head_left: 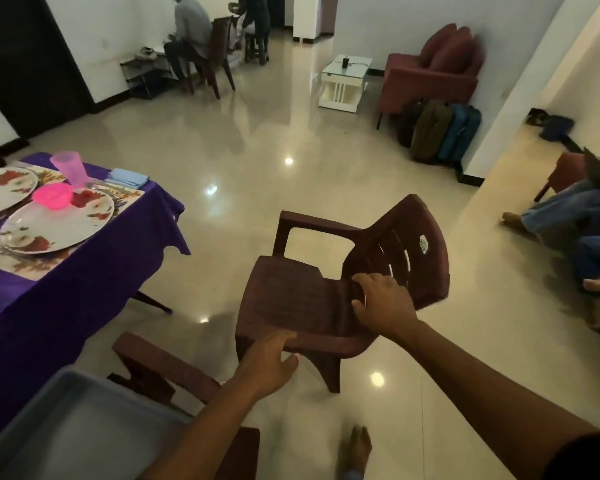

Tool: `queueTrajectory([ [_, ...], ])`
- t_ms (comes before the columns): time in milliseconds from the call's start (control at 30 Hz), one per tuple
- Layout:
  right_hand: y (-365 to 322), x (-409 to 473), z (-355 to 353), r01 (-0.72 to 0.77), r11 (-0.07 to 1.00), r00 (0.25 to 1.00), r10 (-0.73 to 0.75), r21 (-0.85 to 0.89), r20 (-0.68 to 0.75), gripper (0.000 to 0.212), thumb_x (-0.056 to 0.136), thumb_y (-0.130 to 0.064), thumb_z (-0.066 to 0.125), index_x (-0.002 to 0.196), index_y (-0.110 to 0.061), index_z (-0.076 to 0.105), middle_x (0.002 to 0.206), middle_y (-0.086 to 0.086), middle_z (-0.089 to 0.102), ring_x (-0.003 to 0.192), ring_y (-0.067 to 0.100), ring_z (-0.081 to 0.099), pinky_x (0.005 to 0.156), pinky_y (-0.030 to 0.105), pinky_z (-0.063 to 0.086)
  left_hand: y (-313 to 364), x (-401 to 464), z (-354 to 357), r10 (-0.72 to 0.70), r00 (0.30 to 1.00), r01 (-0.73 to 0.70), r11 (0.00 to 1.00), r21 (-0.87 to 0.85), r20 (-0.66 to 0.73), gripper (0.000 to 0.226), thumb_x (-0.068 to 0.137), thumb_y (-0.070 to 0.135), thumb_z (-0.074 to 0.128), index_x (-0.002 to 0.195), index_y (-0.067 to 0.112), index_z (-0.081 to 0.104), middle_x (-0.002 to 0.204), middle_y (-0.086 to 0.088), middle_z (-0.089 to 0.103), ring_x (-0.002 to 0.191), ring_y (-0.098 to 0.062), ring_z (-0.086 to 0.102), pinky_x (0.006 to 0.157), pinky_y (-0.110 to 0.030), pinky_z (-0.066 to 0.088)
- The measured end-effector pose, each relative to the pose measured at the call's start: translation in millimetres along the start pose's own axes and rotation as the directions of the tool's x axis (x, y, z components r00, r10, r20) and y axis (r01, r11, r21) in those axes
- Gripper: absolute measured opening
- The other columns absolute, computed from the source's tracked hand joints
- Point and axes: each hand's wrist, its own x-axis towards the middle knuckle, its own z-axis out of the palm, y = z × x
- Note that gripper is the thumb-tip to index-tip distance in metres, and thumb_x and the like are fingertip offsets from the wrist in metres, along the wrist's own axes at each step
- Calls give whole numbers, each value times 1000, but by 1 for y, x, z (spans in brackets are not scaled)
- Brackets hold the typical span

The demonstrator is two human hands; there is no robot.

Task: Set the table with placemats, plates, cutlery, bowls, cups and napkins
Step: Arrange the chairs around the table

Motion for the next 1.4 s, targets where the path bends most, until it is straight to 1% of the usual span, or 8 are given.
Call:
queueTrajectory([
  [167, 44, 75, 10, 28, 985, 1000, -26, -172, 9, 55, 88, -47, 56, 138, -28, 50, 136, 3, 56, 128, 29, 51, 103, 51, 41, -19, 41, 18, -298, 954, 297, 938, -179, 26, 45, 97, 32, 70, 138, 18, 60, 137, -3, 64, 122, -22, 64, 102, -34, 51],
  [267, 84, 139, 4, 90, 950, 996, -84, -298, 32, 60, 86, -49, 61, 141, -29, 48, 142, 5, 52, 133, 30, 45, 109, 53, 35, -15, 81, 32, -559, 829, 515, 758, -400, 6, 48, 98, 32, 69, 132, 0, 61, 131, -21, 66, 120, -37, 64, 96, -41, 53],
  [367, 123, 210, -12, 141, 882, 990, -121, -450, 73, 64, 84, -50, 64, 142, -31, 47, 147, 8, 47, 139, 32, 39, 115, 59, 27, 0, 112, 43, -720, 693, 606, 545, -580, 47, 31, 100, 30, 66, 115, 3, 64, 100, -13, 66, 92, -29, 64, 79, -34, 47],
  [567, 148, 302, -30, 270, 707, 963, -207, -653, 174, 60, 83, -52, 60, 138, -31, 50, 138, 5, 52, 132, 30, 44, 112, 59, 29, 6, 136, 64, -830, 522, 540, 143, -830, 196, 42, 102, 29, 64, 137, 8, 53, 130, -9, 55, 113, -30, 57, 90, -42, 52],
  [767, 169, 369, -26, 328, 616, 944, -187, -716, 272, 60, 88, -59, 54, 140, -30, 43, 137, 2, 53, 130, 24, 49, 111, 52, 32, 3, 180, 82, -869, 408, 411, -100, -906, 281, 13, 103, 26, 64, 96, 17, 57, 84, 1, 57, 72, -17, 52, 59, -31, 44],
  [900, 179, 403, -22, 325, 622, 941, -137, -712, 310, 53, 93, -57, 52, 138, -30, 44, 133, -2, 57, 125, 21, 54, 106, 45, 41, -13, 206, 82, -888, 350, 345, -175, -922, 299, 17, 101, 24, 65, 88, 15, 56, 83, -4, 59, 73, -21, 55, 56, -33, 43],
  [1133, 185, 464, 9, 258, 687, 952, -62, -680, 298, 64, 82, -81, 51, 125, -35, 52, 121, -7, 62, 117, 17, 60, 95, 40, 50, -80, 233, 65, -896, 260, 325, -270, -906, 360, 45, 92, 21, 77, 124, 9, 49, 108, -18, 62, 105, -44, 64, 75, -50, 58],
  [1400, 226, 533, 79, 231, 702, 954, -28, -674, 299, 65, 63, -92, 50, 76, -29, 41, 96, -5, 65, 95, 19, 64, 85, 35, 52, -126, 238, 53, -892, 158, 459, -314, -831, 424, 73, 71, 18, 95, 125, 0, 49, 123, -29, 59, 99, -54, 64, 66, -68, 59],
])
